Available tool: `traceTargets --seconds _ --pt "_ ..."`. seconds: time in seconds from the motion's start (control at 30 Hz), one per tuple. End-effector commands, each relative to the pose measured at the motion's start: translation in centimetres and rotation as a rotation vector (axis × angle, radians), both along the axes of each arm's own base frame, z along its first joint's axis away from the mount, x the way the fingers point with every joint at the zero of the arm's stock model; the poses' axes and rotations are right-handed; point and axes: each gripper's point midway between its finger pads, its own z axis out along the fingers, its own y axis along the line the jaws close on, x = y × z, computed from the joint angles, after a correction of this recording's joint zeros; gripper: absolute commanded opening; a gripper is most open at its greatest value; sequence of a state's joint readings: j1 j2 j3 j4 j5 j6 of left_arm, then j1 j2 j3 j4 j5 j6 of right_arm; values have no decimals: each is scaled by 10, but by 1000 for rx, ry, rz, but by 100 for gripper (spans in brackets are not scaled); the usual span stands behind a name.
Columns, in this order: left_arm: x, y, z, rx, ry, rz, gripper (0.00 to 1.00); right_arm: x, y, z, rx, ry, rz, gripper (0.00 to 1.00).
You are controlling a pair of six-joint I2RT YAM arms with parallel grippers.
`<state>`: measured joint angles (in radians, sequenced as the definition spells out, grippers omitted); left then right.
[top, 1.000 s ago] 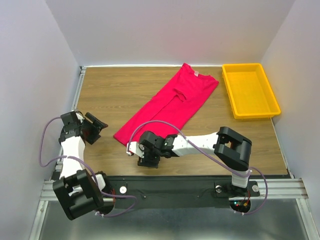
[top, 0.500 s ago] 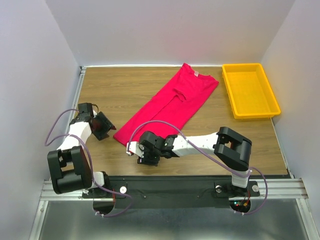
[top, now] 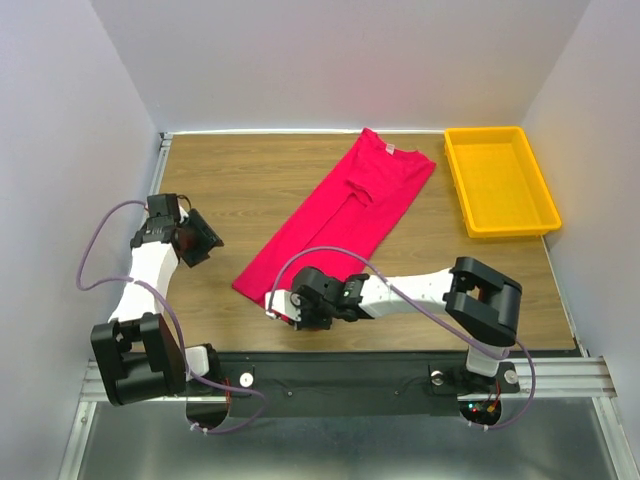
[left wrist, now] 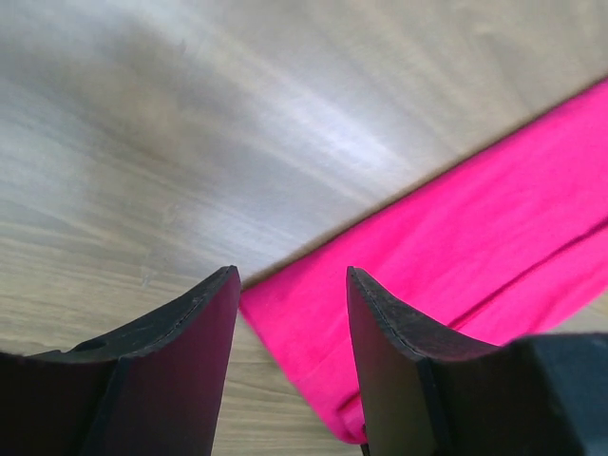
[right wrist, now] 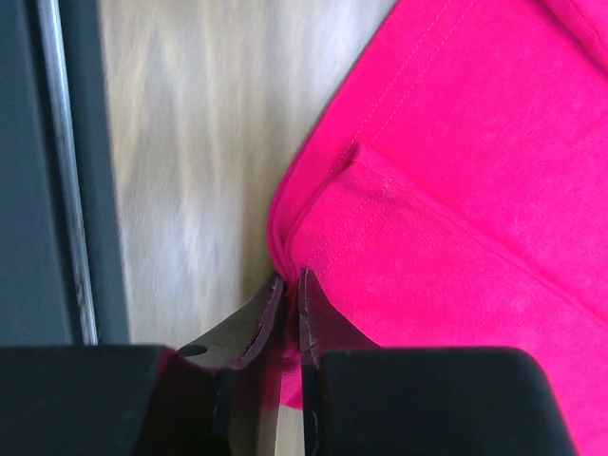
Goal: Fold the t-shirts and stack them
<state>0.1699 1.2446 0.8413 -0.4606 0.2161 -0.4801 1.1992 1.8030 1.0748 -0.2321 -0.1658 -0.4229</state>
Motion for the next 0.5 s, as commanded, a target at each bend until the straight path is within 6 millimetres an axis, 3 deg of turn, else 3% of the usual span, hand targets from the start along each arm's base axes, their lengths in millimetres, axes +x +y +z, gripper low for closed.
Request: traceTargets --seconds 0.0,0.03,0.1,0.3,0.4,0.47 --pt "6 -7 28 -9 -78 -66 59 -21 -38 -1 -82 11 92 12" --pt "8 -13 30 -34 -96 -95 59 -22 -43 7 -70 -12 119 12" --pt "7 -25 30 -81 -112 -155 58 -28 -67 -2 -120 -24 164 12" --pt "22 -60 36 -160 -205 -304 56 -40 -113 4 -177 -58 246 14" --pt "37 -89 42 -179 -241 -407 56 -40 -121 12 -183 -74 252 51" --pt "50 -96 37 -176 -244 -437 56 -34 -115 29 -156 -77 236 57"
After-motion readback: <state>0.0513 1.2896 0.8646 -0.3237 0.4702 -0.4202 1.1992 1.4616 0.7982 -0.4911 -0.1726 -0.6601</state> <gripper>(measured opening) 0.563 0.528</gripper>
